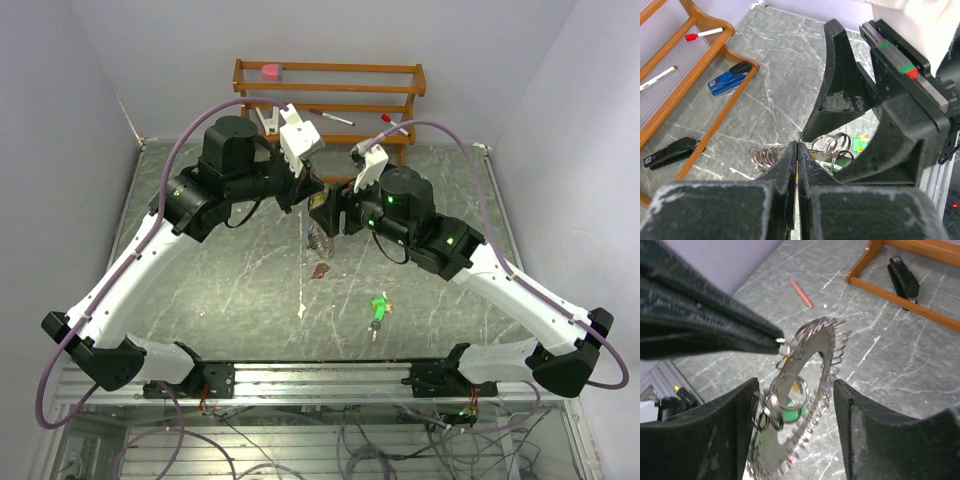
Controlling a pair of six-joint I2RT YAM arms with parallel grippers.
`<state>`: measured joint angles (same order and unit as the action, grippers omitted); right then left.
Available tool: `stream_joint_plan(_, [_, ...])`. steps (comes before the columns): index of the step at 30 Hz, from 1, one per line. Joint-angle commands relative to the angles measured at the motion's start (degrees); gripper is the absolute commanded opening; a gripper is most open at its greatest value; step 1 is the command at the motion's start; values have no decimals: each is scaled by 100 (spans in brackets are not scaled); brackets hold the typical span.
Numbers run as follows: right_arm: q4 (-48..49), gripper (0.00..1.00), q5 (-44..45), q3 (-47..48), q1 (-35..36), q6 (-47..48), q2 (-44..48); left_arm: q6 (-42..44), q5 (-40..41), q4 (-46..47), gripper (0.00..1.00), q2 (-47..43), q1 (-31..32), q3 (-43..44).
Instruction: Put the keys on the keyring
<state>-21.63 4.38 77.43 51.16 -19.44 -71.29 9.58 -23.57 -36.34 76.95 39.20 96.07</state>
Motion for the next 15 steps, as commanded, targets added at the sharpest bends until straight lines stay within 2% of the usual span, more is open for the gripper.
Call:
stream_joint_plan(1, [-152,58,442,367,-13,-25,-117,-109,24,413,7,-25,-19,235])
stream_joint_plan(6, [-233,49,513,359,-13,-58,-1,-54,134,386,7,-86,-26,171])
stream_joint_plan(11, [-452,32,507,415,-10,-29,20,-96,180,396,7,-92,-53,183])
stream_joint_plan(15, [-543,23,433,439,-18,34,-9,-114,169,413,7,-97,-87,184])
